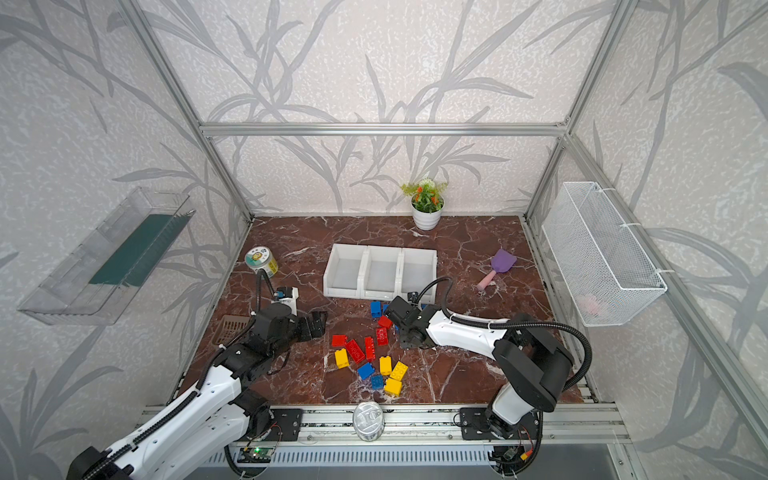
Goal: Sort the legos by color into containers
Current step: 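Close the right gripper on a yellow brick in the pile, then carry the yellow brick into the bin compartment farthest along and release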
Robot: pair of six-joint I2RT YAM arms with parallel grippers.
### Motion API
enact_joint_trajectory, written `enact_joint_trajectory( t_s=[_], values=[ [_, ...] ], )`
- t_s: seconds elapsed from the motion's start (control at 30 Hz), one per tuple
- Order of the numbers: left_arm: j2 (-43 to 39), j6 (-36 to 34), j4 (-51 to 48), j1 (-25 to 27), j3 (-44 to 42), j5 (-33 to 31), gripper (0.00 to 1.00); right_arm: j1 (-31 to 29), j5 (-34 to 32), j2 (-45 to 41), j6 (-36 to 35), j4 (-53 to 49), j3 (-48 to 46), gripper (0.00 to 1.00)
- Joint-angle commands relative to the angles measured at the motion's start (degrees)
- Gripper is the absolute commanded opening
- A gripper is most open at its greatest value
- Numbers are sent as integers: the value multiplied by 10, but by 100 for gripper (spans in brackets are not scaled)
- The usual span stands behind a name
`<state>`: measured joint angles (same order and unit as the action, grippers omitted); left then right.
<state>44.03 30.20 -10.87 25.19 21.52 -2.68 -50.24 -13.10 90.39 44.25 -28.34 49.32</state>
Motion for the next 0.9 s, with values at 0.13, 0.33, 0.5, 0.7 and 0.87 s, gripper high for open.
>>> enact_joint_trajectory(
  t_s=[0.13, 0.33, 0.5, 0.7, 0.87],
  values=[
    [-4, 10, 4, 4, -4, -5, 99, 2, -14, -26, 4, -21, -9, 31],
    [-9, 11, 4, 4, -4, -6, 99, 4, -32, -75, -14, -62, 8, 28],
    [-17, 14, 3, 5, -8, -8, 99, 23, -65, -114, -87, -66, 61, 28],
    [-20, 17, 3, 5, -10, -8, 99, 105, -14, -47, -176, -46, 181, 28],
    [-22, 21, -4, 7, -11, -10, 99, 150, 30, 64, -194, -47, 273, 28]
  ],
)
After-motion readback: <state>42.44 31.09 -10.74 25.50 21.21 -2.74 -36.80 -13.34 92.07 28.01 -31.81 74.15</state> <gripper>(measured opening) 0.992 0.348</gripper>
